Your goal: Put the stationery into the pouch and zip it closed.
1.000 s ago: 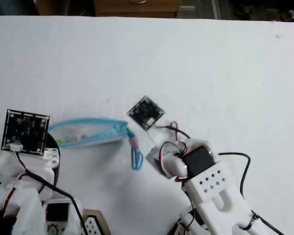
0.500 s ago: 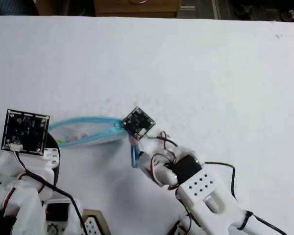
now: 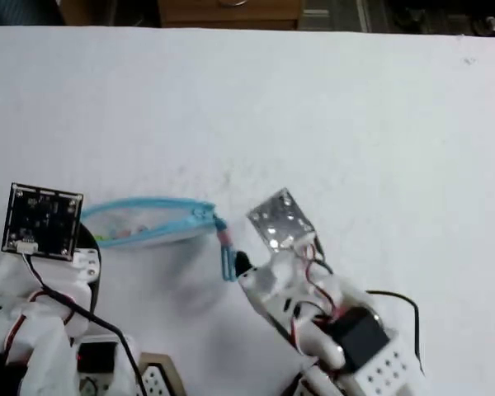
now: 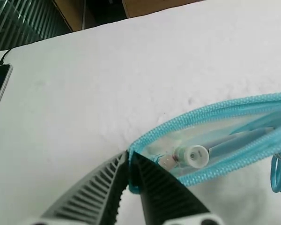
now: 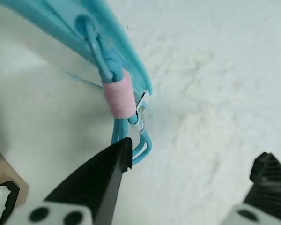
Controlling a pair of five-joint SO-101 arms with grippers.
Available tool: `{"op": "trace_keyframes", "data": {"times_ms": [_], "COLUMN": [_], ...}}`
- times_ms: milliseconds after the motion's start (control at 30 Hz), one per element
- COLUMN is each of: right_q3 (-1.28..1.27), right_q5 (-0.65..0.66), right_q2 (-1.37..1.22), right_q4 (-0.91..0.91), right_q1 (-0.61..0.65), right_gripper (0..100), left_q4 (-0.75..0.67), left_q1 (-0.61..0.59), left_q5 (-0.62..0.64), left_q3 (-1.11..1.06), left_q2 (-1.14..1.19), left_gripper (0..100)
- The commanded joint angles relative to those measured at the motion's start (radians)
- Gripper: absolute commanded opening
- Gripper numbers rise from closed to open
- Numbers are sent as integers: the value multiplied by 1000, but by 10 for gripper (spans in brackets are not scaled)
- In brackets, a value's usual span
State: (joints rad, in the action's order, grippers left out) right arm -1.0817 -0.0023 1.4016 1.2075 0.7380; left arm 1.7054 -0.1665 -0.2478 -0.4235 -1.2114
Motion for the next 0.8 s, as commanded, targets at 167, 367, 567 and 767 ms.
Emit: {"op": "trace_keyframes", "data": {"times_ms": [167, 367, 567, 767], "right_q3": [-55, -169, -227, -238], "right_q5": [-218, -252, -215, -112], "right_q2": [-116, -223, -234, -228], "right_q4": [-183, -449, -599, -605], "right_q1": [260, 174, -33, -163], "right_gripper": [389, 389, 386, 228], "left_q4": [8, 8, 8, 8], "left_q1": [-5, -5, -5, -5], "left_q5": [12, 14, 14, 14], "left_q3": [0, 12, 9, 8], "left_q2": [189, 200, 200, 200], "left_gripper": [23, 23, 23, 23]}}
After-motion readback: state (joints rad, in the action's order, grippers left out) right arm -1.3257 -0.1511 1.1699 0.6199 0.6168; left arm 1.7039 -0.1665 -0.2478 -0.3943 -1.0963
